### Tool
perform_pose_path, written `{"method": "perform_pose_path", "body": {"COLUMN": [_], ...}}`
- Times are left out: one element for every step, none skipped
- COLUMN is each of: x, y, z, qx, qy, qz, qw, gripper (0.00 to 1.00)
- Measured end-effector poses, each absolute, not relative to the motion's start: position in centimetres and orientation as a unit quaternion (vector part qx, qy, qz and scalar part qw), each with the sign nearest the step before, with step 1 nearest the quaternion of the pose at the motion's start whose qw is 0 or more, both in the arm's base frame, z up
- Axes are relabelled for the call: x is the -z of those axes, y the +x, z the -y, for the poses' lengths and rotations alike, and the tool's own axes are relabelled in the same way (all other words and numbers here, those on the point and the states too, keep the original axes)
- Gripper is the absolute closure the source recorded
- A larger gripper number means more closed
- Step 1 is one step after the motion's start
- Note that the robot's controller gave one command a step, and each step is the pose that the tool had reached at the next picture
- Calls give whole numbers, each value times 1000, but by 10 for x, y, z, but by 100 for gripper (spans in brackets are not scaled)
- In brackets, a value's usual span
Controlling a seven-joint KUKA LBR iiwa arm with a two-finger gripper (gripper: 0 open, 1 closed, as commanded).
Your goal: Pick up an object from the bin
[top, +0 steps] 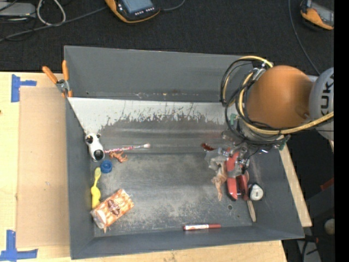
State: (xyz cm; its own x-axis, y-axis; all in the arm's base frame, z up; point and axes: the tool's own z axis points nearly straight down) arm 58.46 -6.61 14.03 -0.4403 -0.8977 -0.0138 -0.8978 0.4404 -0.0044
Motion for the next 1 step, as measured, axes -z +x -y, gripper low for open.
{"method": "perform_pose_path", "body": {"x": [-211], "y": [587], "z": [65], "qx": [-2], "qy": [-454], "qz": [-891], "qw": [8], "gripper": [100]}}
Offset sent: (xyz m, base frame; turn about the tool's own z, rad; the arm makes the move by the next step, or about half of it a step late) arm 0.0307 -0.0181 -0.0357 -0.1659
